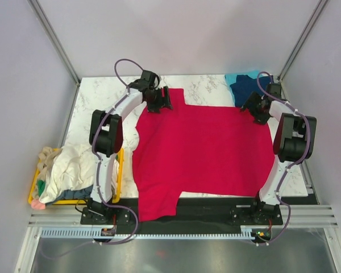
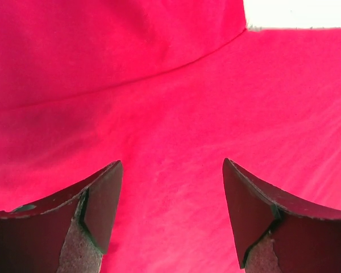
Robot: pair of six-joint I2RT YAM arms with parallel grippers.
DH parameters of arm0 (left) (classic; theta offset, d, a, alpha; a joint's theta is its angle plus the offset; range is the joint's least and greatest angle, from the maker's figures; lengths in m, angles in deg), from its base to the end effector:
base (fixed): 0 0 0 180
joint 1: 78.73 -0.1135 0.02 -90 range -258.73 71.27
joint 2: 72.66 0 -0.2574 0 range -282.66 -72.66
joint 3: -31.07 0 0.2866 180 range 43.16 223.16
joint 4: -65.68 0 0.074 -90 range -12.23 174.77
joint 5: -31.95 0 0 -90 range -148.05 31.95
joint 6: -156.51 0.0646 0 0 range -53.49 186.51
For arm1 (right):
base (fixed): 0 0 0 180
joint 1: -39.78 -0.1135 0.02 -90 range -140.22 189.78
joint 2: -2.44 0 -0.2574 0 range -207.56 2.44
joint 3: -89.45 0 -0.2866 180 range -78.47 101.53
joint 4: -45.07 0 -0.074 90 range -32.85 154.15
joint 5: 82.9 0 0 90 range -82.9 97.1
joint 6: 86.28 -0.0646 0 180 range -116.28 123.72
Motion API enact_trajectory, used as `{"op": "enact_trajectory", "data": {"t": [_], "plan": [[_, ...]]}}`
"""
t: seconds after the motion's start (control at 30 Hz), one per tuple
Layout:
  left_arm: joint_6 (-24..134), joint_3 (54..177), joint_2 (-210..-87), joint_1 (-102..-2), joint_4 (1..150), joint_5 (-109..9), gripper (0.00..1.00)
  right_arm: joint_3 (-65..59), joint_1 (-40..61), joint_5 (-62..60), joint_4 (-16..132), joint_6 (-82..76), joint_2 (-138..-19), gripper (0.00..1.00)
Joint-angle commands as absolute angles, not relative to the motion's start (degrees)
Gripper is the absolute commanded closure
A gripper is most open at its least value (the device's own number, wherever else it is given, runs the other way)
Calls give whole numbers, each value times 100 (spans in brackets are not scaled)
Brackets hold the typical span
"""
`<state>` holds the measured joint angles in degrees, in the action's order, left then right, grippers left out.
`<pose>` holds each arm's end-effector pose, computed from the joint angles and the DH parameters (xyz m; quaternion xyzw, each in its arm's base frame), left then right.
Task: Fold and stack the t-shirts
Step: Flatten the tshirt out, then fold the tshirt
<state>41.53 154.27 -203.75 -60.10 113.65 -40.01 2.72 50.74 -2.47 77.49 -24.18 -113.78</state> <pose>0.5139 -0.1944 0.1561 -0.0063 0.9452 -0.2468 0.2135 0.4693 -0.0799 0.1194 0.2931 0.9054 0.1225 0.2816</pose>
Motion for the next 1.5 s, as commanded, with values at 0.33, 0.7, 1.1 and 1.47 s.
{"op": "enact_trajectory", "data": {"t": [0.33,0.7,1.1,1.47], "plan": [[3980,12184,-15679,-4475,12477,-6465,28,-498,4602,-566,8247,-2124,-9111,2],[1364,9759,-13674,-1461,14043,-6068,32,-2360,3732,-73,8317,-2185,-6614,2],[-618,8158,-13524,-121,13974,-6086,35,-2960,3529,-196,8466,-2256,-5847,2],[-890,7357,-13699,-68,12542,-5876,48,-3127,3494,-248,8422,-2256,-5855,2]]}}
